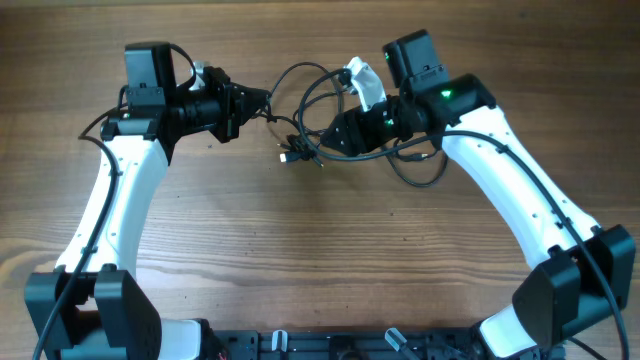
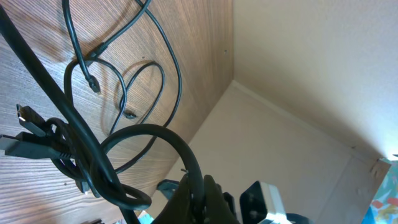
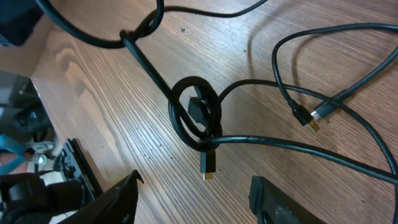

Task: Untangle cables

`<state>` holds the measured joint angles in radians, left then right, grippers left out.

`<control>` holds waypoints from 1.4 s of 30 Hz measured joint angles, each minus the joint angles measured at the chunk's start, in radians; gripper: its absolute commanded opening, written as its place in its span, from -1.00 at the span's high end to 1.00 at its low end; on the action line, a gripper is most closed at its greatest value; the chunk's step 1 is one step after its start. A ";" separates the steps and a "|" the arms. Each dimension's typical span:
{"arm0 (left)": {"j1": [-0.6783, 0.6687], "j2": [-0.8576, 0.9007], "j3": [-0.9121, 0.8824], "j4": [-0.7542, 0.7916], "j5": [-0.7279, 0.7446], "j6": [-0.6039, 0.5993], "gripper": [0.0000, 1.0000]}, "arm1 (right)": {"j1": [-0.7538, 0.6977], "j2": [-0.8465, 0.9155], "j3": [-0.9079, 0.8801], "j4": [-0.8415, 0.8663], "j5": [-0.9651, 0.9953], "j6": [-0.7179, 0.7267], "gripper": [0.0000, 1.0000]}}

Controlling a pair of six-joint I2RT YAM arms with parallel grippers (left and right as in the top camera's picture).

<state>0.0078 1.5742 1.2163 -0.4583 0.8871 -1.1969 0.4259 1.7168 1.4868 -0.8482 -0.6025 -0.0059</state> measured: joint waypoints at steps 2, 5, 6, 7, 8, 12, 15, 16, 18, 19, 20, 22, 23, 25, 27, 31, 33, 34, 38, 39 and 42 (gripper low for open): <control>0.000 0.000 0.000 0.000 0.000 -0.003 0.92 | 0.008 0.003 -0.004 0.000 0.002 -0.001 -0.16; 0.000 0.000 0.000 0.000 0.000 -0.003 0.92 | 0.017 0.025 -0.005 0.011 0.004 -0.003 -0.15; 0.000 0.000 0.000 0.000 0.000 -0.003 0.92 | 0.019 0.035 -0.006 0.027 0.005 -0.004 -0.15; 0.000 0.000 0.000 0.000 0.000 -0.003 0.92 | 0.023 0.045 -0.007 0.045 0.008 -0.008 -0.15; 0.000 0.000 0.000 0.000 0.000 -0.003 0.92 | 0.025 0.051 -0.009 0.070 0.010 -0.012 -0.15; -0.001 0.000 0.000 0.000 0.000 -0.006 0.92 | 0.043 0.055 -0.011 0.176 0.013 -0.024 -0.15; -0.001 0.000 0.000 0.000 0.000 -0.006 0.92 | 0.070 0.055 -0.011 0.237 0.013 -0.027 -0.10; -0.001 0.000 0.000 0.000 0.000 -0.006 0.92 | 0.079 0.056 -0.011 0.248 0.013 -0.031 -0.08; -0.001 0.000 0.000 0.000 0.000 -0.006 0.94 | 0.095 0.063 -0.011 0.260 0.013 -0.042 0.05; -0.001 0.000 0.000 0.000 0.000 -0.006 0.92 | 0.103 0.069 -0.011 0.265 0.013 -0.047 0.17; -0.001 0.000 0.000 0.000 0.000 -0.006 0.92 | 0.108 0.076 -0.011 0.268 0.013 -0.049 0.29; -0.001 0.000 0.000 0.000 0.000 -0.006 0.92 | 0.118 0.093 -0.011 0.278 0.013 -0.056 0.39; -0.001 0.000 0.000 0.000 0.000 -0.006 0.92 | 0.121 0.104 -0.011 0.288 0.014 -0.048 0.45; -0.001 0.000 0.000 0.000 0.002 -0.006 0.92 | 0.122 0.119 -0.011 0.305 0.026 -0.040 0.58; -0.001 0.000 0.000 0.000 0.005 -0.006 0.92 | 0.122 0.127 -0.011 0.318 0.038 -0.030 0.81; -0.001 0.000 0.000 0.003 0.009 -0.005 0.92 | 0.121 0.128 -0.011 0.325 0.047 -0.023 0.91; -0.001 0.000 0.000 0.003 0.011 0.006 0.92 | 0.121 0.129 -0.011 0.329 0.047 -0.018 0.91; -0.001 0.000 0.000 0.003 0.012 0.015 0.92 | 0.121 0.129 -0.011 0.333 0.047 -0.014 0.91; -0.001 0.000 0.000 -0.019 0.015 0.082 0.92 | 0.100 0.129 -0.011 0.353 0.021 0.005 0.92; -0.001 0.000 0.000 -0.024 0.016 0.100 0.92 | 0.090 0.129 -0.012 0.356 0.003 0.008 0.91; -0.001 0.000 0.001 -0.035 0.020 0.156 0.92 | 0.062 0.129 -0.012 0.362 -0.051 0.010 0.91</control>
<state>0.0067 1.5742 1.2171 -0.4938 0.9073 -1.0405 0.4881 1.8458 1.4750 -0.4866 -0.6533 0.0036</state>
